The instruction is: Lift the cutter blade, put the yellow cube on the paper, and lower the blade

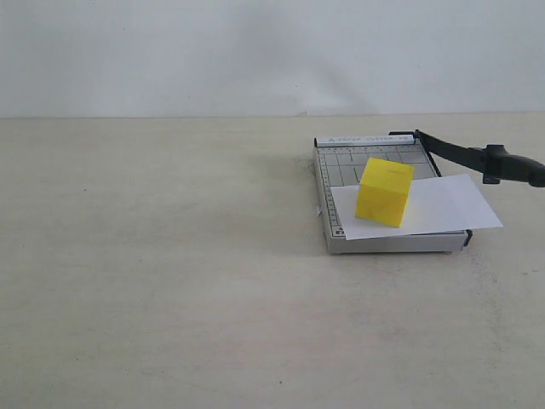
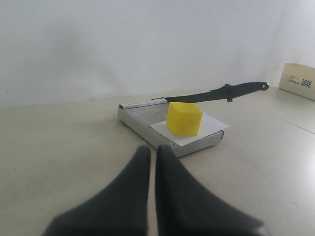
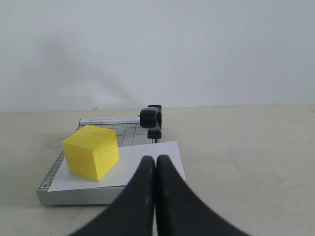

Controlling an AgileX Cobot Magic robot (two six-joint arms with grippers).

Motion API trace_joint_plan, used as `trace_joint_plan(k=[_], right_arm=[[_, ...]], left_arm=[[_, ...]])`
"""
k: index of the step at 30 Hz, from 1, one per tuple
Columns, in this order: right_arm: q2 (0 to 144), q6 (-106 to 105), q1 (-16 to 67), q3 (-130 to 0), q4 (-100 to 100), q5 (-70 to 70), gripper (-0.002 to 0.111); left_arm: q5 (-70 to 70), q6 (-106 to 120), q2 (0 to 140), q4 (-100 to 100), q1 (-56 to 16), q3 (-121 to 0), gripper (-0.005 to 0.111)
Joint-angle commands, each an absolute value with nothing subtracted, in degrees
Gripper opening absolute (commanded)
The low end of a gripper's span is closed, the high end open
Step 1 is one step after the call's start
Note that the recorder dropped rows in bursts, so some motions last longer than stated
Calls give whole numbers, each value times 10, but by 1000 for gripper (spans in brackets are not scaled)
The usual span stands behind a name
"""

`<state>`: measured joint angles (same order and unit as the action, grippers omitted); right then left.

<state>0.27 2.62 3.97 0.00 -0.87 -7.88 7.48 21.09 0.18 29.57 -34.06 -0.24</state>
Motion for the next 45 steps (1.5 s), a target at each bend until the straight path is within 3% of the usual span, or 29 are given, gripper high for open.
trace_joint_plan(k=[1, 5, 12, 16, 27, 29, 33, 35, 40, 45], right_arm=[[0, 27, 39, 0, -8, -73, 0], [0, 51, 39, 0, -29, -53, 0], [0, 88, 39, 0, -57, 71, 0], [0, 133, 39, 0, -73, 90, 0], [3, 124, 39, -46, -121, -55, 4], [14, 111, 39, -58, -121, -59, 14], [44, 94, 39, -86, -117, -56, 52], [74, 97, 39, -105, -117, -68, 64], [192, 130, 39, -192, -115, -193, 54], [341, 99, 39, -306, -111, -266, 54]], left_arm=[[106, 202, 0, 307, -338, 0, 4], [183, 202, 0, 231, -317, 0, 4], [197, 191, 0, 220, -111, 0, 4], [197, 178, 0, 216, -41, 0, 4], [233, 152, 0, 220, -25, 0, 4], [236, 148, 0, 220, -25, 0, 4], [235, 141, 0, 216, -24, 0, 4], [226, 141, 0, 202, -24, 0, 4], [204, 89, 0, 66, -24, 0, 4], [203, 55, 0, 66, -24, 0, 4]])
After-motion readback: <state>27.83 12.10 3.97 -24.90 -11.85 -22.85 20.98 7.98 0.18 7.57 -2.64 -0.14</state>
